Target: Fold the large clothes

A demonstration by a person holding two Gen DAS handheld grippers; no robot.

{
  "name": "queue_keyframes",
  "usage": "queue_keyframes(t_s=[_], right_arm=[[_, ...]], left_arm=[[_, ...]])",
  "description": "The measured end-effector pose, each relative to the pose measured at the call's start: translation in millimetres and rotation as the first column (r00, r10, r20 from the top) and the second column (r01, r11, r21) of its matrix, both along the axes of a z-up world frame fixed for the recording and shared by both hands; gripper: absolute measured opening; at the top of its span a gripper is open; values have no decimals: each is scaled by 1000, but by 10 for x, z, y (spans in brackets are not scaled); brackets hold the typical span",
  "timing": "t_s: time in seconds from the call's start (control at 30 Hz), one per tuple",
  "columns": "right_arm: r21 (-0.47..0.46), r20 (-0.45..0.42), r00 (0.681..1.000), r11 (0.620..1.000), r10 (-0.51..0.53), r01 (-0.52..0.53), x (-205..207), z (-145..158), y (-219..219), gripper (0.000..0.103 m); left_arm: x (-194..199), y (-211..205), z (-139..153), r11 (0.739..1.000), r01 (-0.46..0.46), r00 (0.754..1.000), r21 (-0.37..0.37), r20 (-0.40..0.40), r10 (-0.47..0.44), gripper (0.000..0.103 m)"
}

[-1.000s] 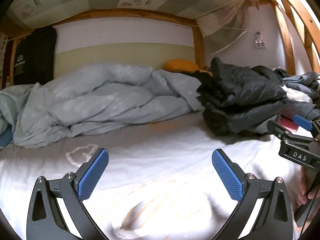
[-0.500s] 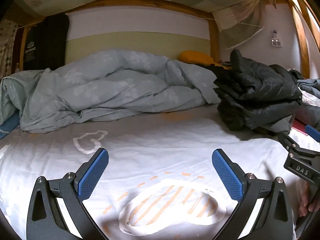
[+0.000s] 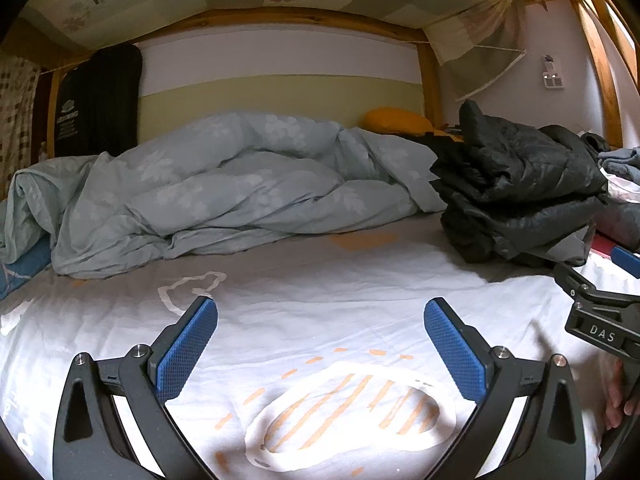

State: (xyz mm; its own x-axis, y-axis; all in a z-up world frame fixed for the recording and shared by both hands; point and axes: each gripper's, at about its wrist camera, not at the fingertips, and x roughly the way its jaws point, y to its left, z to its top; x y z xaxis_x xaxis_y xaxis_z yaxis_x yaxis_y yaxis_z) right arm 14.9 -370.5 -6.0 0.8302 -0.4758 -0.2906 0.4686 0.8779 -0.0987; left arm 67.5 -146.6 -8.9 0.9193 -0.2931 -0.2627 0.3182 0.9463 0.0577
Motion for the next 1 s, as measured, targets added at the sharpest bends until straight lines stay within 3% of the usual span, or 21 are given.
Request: queue_keyframes(t_s=[0.23,0.63,1.0], right_arm=[[-49,-13,1000,999,1,-2,32,2,84,103],[-17,-10,1000,1000,-13,13,32,1,-5,103],[-1,-9,1000,1000,-14,14,28,0,-50,103]], left_arm=[[27,-37,-12,1000,-5,1000,19,-15,5,103],[-25,-140,-28,996,-24,1000,91,20,23,103],[-5,-47,-22,998,-29,1000,46,-9,30,103]])
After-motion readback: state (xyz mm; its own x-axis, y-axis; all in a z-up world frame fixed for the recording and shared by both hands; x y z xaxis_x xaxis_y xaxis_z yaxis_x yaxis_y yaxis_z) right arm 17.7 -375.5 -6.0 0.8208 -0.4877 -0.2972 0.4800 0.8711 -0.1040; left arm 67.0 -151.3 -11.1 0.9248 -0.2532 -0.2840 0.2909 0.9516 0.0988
